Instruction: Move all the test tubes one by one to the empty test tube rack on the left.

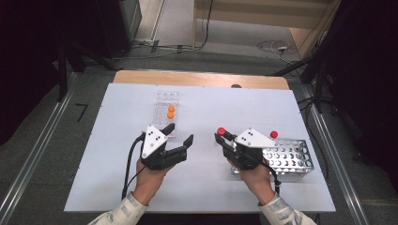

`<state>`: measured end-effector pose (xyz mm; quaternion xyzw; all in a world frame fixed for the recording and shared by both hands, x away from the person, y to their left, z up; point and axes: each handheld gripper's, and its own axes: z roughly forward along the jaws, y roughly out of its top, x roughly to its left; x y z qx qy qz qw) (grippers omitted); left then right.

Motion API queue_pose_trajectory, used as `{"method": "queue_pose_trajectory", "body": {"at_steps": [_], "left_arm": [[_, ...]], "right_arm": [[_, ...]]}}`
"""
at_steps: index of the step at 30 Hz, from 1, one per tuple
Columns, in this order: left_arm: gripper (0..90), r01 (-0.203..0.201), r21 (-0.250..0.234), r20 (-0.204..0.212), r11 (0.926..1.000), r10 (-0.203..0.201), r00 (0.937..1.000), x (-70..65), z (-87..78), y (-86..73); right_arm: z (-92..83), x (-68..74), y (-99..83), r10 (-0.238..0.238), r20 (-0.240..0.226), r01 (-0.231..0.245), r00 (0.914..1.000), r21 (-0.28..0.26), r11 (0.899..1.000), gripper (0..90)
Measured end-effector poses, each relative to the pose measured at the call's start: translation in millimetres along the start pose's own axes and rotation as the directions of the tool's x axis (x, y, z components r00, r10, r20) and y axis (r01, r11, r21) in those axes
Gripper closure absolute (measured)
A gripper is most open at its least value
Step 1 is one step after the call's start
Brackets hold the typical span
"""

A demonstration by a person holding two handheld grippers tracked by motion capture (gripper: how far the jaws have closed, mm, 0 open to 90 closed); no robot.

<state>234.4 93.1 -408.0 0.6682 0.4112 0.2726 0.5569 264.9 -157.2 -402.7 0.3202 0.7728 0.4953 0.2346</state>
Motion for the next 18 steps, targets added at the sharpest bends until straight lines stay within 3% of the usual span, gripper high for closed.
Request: {"method": "queue_pose_trajectory", "body": {"at_steps": [5,10,18], "left_arm": [[35.2,-0.002,0.003,0.023,1.0000,0.002,0.9997,-2.1,-0.7,1.1],[44.8,0.006,0.001,0.071,1.0000,-0.006,0.9975,-2.9,-1.0,1.4],[55.8,-0.001,0.022,0.105,0.9998,-0.002,0.9944,-3.2,0.3,0.5]], "right_arm": [[18.0,15.3,-2.1,-0.016,-0.039,0.017,0.9991,0.023,1.000,71.1],[32.4,31.9,-3.1,-0.046,-0.072,0.048,0.9963,0.037,0.998,71.1],[43.8,50.1,-1.8,-0.079,-0.103,0.084,0.9916,0.039,0.996,71.1]]}}
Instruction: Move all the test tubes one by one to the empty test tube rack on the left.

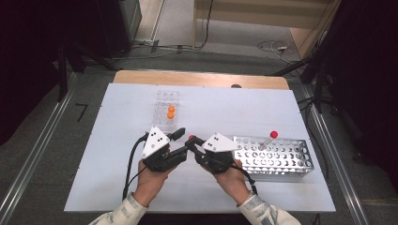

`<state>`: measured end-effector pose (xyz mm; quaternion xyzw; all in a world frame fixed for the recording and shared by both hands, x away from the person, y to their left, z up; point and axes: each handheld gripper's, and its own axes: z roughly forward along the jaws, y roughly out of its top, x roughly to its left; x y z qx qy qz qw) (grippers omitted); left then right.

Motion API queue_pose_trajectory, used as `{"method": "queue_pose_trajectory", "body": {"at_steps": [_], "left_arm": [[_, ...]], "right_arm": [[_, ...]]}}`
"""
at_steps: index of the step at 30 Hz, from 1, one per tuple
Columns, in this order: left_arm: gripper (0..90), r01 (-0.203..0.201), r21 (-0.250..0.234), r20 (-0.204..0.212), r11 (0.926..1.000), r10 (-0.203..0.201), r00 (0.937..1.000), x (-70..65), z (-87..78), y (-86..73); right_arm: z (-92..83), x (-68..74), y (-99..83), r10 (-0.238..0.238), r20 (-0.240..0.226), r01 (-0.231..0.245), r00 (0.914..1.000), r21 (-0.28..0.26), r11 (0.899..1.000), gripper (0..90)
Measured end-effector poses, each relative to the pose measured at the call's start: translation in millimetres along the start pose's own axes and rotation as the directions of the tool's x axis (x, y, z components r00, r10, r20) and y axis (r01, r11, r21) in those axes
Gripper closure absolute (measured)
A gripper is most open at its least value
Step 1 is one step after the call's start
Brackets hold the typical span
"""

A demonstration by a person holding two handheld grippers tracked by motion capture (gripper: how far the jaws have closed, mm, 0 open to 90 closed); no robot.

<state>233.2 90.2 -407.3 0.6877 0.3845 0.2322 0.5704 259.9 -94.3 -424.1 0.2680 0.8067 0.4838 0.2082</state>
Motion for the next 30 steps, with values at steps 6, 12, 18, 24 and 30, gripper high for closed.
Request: {"method": "queue_pose_trajectory", "body": {"at_steps": [6,12,18,24,30], "left_arm": [[59.5,0.000,0.029,0.010,0.9996,0.000,1.0000,0.8,2.2,-1.2],[63.5,0.001,0.054,0.016,0.9986,-0.002,0.9999,0.0,6.0,-3.1],[68.8,0.001,0.069,0.022,0.9976,-0.003,0.9997,0.2,6.4,-3.4],[70.5,0.009,0.069,0.021,0.9976,-0.010,0.9997,1.0,6.3,-3.4],[70.9,0.009,0.063,0.015,0.9980,-0.010,0.9998,2.3,5.5,-3.1]], "right_arm": [[0.3,3.4,0.9,-0.008,-0.004,0.008,1.0000,-0.001,1.000,71.1],[-0.3,4.7,0.8,-0.016,0.003,0.016,0.9999,-0.003,1.000,71.1],[0.0,4.2,0.6,-0.017,0.006,0.017,0.9998,-0.002,1.000,71.1],[0.4,4.7,0.4,-0.022,0.007,0.022,0.9997,-0.001,1.000,70.9],[0.1,4.2,0.6,-0.016,-0.013,0.016,0.9998,0.001,1.000,56.6]]}}
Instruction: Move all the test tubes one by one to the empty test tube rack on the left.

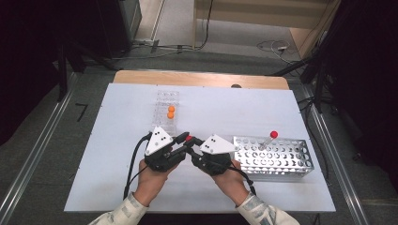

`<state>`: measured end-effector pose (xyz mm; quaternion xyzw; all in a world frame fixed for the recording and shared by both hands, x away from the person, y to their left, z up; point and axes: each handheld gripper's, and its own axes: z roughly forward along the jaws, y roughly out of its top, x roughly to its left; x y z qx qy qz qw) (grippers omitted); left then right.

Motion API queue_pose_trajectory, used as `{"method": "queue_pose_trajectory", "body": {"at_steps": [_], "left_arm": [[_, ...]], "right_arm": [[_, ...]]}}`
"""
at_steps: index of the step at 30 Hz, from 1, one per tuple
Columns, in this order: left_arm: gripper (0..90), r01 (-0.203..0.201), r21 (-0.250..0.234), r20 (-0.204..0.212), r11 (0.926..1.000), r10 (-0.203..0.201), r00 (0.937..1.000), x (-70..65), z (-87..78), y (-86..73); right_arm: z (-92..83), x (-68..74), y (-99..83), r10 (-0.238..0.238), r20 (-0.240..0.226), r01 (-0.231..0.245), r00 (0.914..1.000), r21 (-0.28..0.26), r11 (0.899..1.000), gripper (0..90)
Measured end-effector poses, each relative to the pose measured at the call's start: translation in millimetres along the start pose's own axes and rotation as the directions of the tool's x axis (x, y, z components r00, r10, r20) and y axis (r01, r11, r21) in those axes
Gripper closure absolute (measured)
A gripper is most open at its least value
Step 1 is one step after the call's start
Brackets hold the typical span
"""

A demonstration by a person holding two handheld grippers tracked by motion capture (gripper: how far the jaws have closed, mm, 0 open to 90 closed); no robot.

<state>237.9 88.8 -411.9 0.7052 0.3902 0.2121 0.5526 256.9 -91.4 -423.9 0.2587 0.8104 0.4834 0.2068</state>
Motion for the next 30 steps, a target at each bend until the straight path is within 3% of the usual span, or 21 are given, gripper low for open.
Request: {"method": "queue_pose_trajectory", "body": {"at_steps": [4,10,21,30], "left_arm": [[70.9,0.007,-0.003,-0.005,1.0000,-0.007,1.0000,2.9,-1.5,0.8],[70.8,0.024,-0.011,-0.024,0.9997,-0.024,0.9994,9.2,-3.7,1.6],[70.8,0.056,-0.032,-0.065,0.9979,-0.058,0.9962,23.3,-10.5,4.0],[70.9,0.073,-0.036,-0.099,0.9967,-0.076,0.9922,33.2,-20.4,6.4]], "right_arm": [[-1.7,-2.4,-0.1,0.011,-0.025,-0.011,0.9996,0.006,1.000,45.9],[-14.3,-8.9,-0.8,0.030,-0.047,-0.030,0.9985,0.004,1.000,37.4],[-38.8,-33.8,-15.6,0.096,-0.045,-0.096,0.9944,0.013,0.995,33.5],[-65.0,-47.3,-26.9,0.118,-0.017,-0.118,0.9928,-0.001,0.993,32.0]]}}
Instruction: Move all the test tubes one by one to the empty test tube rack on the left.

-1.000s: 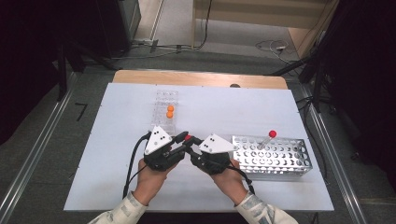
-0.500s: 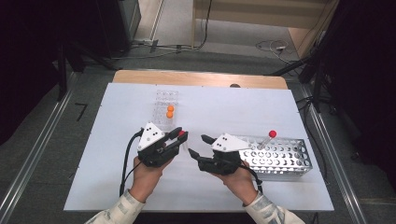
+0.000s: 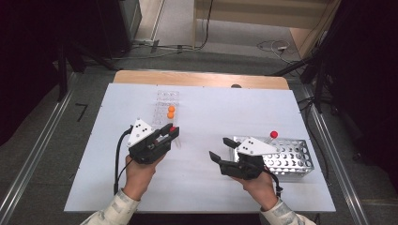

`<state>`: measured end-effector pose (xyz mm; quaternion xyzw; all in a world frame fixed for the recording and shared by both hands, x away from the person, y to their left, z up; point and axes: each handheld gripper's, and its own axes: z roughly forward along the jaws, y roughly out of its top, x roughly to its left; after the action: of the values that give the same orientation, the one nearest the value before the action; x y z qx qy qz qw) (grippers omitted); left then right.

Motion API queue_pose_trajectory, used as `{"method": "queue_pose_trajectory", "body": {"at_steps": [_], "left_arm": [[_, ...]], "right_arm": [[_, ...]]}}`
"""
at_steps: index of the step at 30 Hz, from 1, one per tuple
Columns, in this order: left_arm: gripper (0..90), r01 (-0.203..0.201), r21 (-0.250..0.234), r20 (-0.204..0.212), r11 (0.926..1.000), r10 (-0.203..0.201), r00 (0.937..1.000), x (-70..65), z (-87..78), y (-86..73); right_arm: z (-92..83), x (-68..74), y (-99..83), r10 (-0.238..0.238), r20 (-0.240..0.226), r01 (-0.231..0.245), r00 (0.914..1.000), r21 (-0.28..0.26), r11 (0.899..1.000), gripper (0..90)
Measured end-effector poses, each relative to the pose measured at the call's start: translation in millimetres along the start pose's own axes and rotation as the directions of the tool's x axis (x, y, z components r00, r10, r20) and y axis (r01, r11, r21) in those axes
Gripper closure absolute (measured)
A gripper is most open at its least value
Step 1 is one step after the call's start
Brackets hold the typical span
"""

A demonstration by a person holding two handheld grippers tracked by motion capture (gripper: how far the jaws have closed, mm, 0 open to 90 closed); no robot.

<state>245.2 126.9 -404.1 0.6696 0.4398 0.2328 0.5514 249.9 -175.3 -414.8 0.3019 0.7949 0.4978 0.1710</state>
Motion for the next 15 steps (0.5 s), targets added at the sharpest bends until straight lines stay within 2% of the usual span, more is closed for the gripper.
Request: {"method": "queue_pose_trajectory", "body": {"at_steps": [10,15], "left_arm": [[70.8,0.028,-0.011,-0.057,0.9995,-0.029,0.9980,18.0,-8.8,5.0],[70.9,0.015,-0.010,-0.102,0.9998,-0.016,0.9947,25.3,-12.8,9.2]], "right_arm": [[-33.7,-18.3,-14.1,0.028,0.047,-0.027,0.9985,-0.022,0.999,32.0],[-46.9,-27.4,-20.8,0.051,0.075,-0.049,0.9959,-0.027,0.998,32.1]]}}
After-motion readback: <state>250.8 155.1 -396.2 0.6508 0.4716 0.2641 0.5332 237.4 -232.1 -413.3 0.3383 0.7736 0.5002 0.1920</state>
